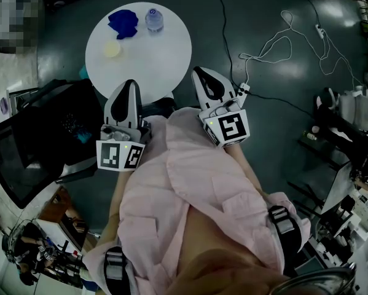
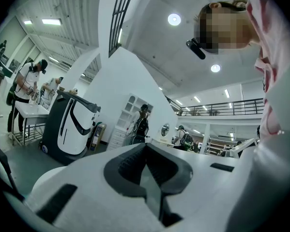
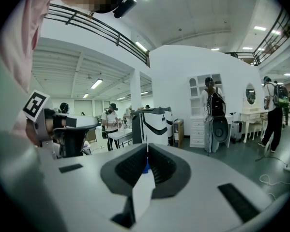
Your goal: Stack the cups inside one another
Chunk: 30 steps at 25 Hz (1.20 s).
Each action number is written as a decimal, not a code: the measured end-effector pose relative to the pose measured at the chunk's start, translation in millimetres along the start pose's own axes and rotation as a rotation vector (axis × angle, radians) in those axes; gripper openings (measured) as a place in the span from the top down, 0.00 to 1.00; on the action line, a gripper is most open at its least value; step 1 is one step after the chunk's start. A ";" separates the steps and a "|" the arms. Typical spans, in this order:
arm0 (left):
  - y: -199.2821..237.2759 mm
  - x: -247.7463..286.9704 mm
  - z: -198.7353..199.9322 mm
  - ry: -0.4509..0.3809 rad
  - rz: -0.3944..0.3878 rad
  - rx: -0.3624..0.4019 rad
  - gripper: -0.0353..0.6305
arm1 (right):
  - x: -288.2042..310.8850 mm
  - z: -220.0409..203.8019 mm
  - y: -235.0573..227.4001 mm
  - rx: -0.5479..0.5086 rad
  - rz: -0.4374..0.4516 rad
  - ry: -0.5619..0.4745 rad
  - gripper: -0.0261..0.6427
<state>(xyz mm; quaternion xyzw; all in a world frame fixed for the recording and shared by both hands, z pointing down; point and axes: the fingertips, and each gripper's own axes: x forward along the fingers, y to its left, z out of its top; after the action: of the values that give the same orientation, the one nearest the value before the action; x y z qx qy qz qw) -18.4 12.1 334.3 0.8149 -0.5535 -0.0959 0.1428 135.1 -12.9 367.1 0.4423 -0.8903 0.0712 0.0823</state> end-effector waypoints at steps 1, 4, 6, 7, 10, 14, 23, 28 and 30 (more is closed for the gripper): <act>0.5 -0.2 -0.2 0.000 0.001 0.000 0.92 | 0.3 0.0 0.2 -0.001 0.000 -0.001 0.92; -0.4 -1.3 0.8 -0.002 0.000 0.001 0.92 | -1.3 1.4 0.7 -0.003 -0.002 -0.003 0.92; -1.4 -2.2 2.0 -0.004 -0.002 0.002 0.92 | -2.7 2.5 1.2 -0.004 -0.004 -0.004 0.92; -1.8 -2.4 2.3 -0.005 -0.003 0.002 0.92 | -3.1 2.8 1.4 -0.004 -0.004 -0.005 0.92; -2.8 -2.8 1.9 -0.006 -0.005 0.004 0.92 | -4.0 2.9 1.9 -0.007 -0.005 -0.008 0.92; -2.9 -4.0 1.8 -0.009 -0.002 0.005 0.92 | -4.5 2.8 2.6 -0.009 -0.002 -0.009 0.92; -2.4 -4.1 0.0 -0.007 0.005 0.007 0.92 | -3.9 1.7 1.5 -0.009 0.002 -0.008 0.92; -3.6 -3.3 0.4 -0.010 0.003 0.009 0.92 | -4.0 1.2 0.7 -0.007 0.002 -0.009 0.92; -3.9 -3.9 0.9 -0.009 0.004 0.010 0.92 | -4.5 2.0 0.9 -0.008 0.002 -0.008 0.92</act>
<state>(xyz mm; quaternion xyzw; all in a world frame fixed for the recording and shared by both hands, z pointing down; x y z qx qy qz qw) -16.7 17.0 332.2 0.8140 -0.5564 -0.0964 0.1365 136.8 -9.2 364.2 0.4413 -0.8914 0.0659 0.0802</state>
